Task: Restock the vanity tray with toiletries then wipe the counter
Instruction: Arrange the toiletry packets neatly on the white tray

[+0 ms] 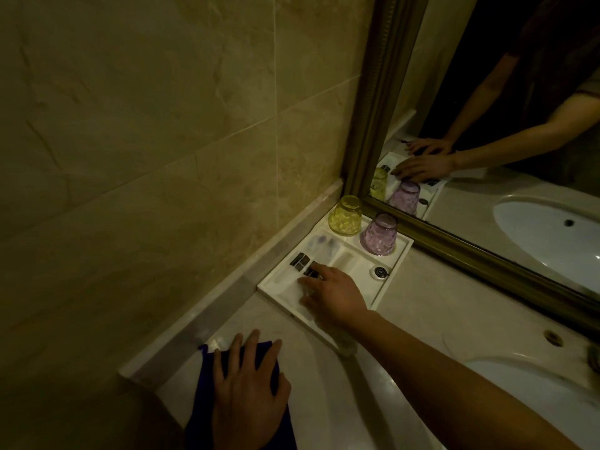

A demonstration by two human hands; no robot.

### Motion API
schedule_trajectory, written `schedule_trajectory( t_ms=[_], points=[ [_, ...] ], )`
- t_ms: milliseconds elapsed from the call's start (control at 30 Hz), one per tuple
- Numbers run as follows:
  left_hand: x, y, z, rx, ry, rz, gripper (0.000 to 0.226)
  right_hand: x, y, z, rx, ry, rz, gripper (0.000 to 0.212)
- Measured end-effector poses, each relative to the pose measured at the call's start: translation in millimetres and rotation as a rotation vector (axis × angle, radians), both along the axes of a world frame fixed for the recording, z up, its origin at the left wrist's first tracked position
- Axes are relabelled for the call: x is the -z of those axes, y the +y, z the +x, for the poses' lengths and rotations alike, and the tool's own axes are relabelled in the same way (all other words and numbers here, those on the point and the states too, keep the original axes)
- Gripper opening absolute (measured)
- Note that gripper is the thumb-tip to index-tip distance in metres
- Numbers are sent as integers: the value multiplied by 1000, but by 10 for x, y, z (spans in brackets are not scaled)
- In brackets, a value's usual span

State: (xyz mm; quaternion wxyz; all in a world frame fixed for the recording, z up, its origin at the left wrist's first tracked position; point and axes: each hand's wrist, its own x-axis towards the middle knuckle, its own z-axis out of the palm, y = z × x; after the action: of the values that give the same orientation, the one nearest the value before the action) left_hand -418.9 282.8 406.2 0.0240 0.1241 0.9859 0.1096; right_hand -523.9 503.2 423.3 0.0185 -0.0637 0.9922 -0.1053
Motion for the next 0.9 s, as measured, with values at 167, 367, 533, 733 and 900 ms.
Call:
schedule_trajectory(
  t_ms=[167, 367, 533, 733, 900],
  points=[
    [0, 0, -1, -5, -9, -5, 54, 5, -71, 16, 54, 12, -1, 50],
    [13, 1, -1, -2, -11, -34, 55, -24, -156, -16, 94, 26, -29, 48],
    [8, 5, 0, -4, 4, -21, 55, -158, -3, 130, 180, 87, -127, 44],
    [-1, 19, 26, -1, 27, 0, 53, -121, 498, 684, 388, 58, 14, 39],
    [-25, 17, 31, 1, 14, -13, 54, -48, 415, 824, 374, 35, 74, 51]
  ],
)
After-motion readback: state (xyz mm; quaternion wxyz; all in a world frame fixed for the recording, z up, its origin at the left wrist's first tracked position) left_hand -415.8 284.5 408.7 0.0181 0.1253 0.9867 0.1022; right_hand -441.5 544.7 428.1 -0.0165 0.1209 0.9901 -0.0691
